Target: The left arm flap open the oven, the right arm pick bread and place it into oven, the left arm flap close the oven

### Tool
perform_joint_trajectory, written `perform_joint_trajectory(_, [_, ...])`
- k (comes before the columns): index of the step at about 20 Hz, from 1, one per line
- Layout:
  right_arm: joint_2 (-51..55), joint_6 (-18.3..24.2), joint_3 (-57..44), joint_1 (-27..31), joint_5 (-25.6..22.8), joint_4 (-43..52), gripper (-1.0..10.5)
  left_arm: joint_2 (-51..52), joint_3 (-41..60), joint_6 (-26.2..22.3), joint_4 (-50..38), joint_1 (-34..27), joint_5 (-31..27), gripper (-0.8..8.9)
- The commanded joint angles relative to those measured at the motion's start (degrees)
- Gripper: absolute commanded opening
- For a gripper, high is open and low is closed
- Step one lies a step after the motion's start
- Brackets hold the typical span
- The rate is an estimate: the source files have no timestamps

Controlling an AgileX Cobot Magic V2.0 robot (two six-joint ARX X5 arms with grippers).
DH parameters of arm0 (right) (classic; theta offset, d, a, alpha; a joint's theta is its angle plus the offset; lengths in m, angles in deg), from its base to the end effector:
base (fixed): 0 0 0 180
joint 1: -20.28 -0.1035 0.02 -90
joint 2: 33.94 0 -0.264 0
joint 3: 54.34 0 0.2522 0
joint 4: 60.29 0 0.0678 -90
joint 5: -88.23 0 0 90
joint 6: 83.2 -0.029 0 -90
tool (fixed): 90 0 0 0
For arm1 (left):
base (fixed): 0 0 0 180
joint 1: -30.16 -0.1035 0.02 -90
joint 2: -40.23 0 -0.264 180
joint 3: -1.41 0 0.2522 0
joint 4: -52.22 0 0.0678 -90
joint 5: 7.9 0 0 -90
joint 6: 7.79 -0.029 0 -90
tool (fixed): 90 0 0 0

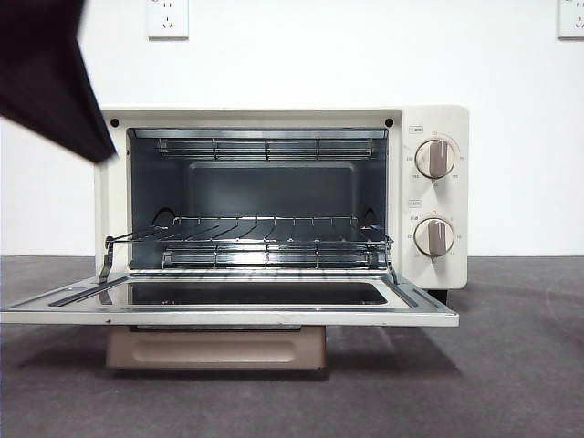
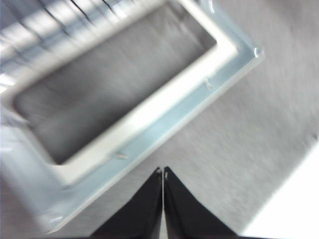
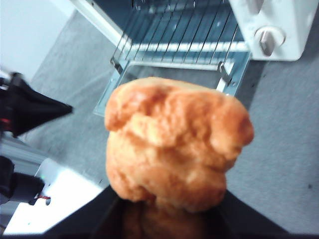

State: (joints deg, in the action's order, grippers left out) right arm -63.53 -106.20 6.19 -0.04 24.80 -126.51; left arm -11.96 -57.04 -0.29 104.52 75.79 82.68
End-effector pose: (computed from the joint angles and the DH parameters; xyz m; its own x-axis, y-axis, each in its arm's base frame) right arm 0.0736 0.0411 0.3094 0.5294 0.6730 -0.5166 -0.3895 0.7337 0.5568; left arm 0.1229 -0.1260 0.2699 0.4782 -0.5033 -0.7198 0.6479 0.7555 -0.0978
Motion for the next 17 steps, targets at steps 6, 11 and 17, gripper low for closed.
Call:
perform_joint_trajectory(6, [-17.8, -5.1, 1.0, -8.0, 0.0, 19.2, 1.6, 11.5, -9.2, 2.3, 13.2, 0.3, -8.2, 0.08])
perform_joint_trajectory(11, [-32.1, -8.4, 1.0, -15.8, -6.6, 33.7, 1.6, 16.4, -13.4, 4.9, 20.6, 0.3, -11.2, 0.08])
perform_joint_trajectory(17, [-44.9, -11.4, 1.0, -20.1, -14.8, 52.4, 1.6, 21.0, -13.4, 9.9, 25.8, 0.3, -11.1, 0.08])
